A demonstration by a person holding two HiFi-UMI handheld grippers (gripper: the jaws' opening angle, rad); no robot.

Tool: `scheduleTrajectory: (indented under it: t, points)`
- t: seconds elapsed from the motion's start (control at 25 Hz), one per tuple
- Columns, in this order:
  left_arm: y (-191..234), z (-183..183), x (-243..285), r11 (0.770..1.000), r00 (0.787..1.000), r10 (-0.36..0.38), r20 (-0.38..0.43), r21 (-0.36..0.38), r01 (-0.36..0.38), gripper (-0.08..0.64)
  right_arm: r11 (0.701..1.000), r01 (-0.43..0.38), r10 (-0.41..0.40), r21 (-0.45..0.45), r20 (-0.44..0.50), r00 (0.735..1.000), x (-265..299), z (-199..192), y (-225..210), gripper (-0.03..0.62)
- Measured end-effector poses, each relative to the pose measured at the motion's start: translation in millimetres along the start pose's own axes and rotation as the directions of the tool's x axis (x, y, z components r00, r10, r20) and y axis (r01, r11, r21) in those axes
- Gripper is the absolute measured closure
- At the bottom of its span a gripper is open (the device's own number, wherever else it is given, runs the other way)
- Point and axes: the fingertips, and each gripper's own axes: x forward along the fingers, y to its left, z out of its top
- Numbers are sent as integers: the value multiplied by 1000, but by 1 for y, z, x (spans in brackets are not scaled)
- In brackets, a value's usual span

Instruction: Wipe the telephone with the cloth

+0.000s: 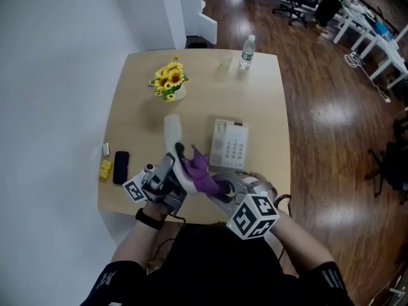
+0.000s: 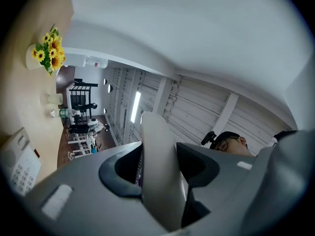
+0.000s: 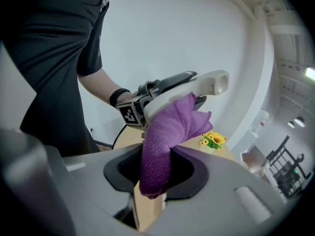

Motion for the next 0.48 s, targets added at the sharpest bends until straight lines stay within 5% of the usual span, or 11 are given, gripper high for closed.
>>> scheduleTrajectory:
  t: [0.2,0.32,0.4,0.48]
  points:
    - [3,7,-11,1000,1000,23,19,14,-23,354,994,-109,109,7,15,994,4,-13,36,479]
    - [15,8,-19,995,997,80,-7,53,-80,354,971,-187,169,147,128,977,1,-16,36,479]
    - [29,6,-28,979,983,175,-48,109,-169,354,945,-177,129,275,184,975,2,-26,16,479]
    - [47,1,-42,941,947,307,-94,182,-287,354,935,-85,45,345,123,991,8,-53,-11,477]
